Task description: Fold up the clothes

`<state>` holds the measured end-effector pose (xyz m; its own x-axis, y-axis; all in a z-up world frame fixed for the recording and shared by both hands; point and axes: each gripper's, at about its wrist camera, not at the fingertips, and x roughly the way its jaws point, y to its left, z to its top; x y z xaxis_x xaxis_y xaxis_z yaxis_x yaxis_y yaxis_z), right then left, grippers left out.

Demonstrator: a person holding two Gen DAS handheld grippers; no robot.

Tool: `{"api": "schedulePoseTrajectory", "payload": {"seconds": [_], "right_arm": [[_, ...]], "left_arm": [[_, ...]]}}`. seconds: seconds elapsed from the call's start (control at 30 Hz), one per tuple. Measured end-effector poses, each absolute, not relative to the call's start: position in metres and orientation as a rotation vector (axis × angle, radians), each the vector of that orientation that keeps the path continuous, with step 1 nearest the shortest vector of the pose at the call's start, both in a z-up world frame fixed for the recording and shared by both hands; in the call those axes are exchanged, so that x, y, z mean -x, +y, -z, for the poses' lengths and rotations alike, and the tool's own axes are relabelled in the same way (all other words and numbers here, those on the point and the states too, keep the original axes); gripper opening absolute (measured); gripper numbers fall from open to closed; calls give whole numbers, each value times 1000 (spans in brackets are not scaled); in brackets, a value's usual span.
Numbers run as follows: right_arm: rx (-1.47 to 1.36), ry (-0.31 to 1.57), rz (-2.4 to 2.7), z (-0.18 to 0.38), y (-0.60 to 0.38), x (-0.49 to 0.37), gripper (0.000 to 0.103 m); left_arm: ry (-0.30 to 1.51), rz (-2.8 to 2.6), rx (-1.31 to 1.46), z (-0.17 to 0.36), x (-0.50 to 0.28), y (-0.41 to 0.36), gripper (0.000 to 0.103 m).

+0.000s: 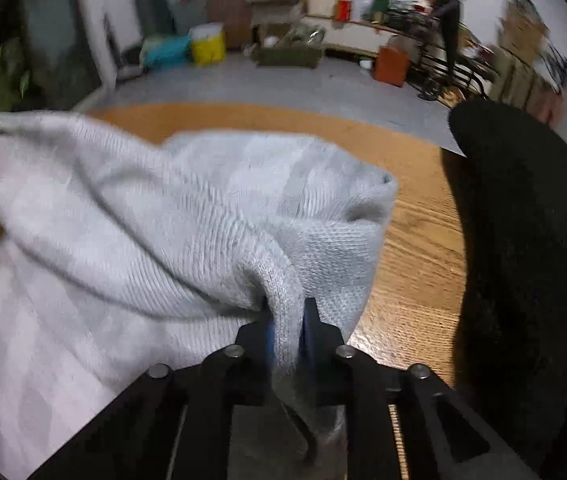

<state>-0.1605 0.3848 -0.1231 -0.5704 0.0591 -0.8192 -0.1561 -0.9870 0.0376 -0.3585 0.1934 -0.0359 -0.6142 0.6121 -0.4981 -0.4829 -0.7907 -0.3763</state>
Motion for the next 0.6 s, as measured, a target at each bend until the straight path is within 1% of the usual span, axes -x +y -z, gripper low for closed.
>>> {"api": "schedulePoseTrajectory", "payload": {"seconds": [0.07,0.13,0.23,0.27,0.3,0.37,0.4,0.47,0.53,0.57,0.6], "right_arm": [[1244,206,-2733,105,388,147,10],[1123,191,-2770,91,389,129,9],[1105,102,-2795,91,385,98,9],[1148,34,-2784,97,381,89,9],[1206,-25,-2770,106,378,80,9],[1343,-113,-2729,127,372,65,9],[1372,-133,-2716,133,370,61,9],[1411,-162,-2699,140,366,54,9],[1434,-173,-2675,142,364,55,10],[1444,-177,-2662,142,363,59,10],[1455,-182,-2650,141,361,62,16]], "left_arm": [[-210,-2407,655,9,345,196,1],[-95,-2446,578,-3,332,200,1],[114,-2447,772,31,325,199,1],[150,-2438,833,46,322,196,1],[201,-2400,959,75,317,189,1],[269,-2354,1131,117,307,178,1],[275,-2318,1229,140,303,171,1],[218,-2258,1338,164,299,164,1],[111,-2208,1426,175,301,162,1],[30,-2175,1459,173,307,166,1],[-51,-2141,1491,171,312,170,2]]}}
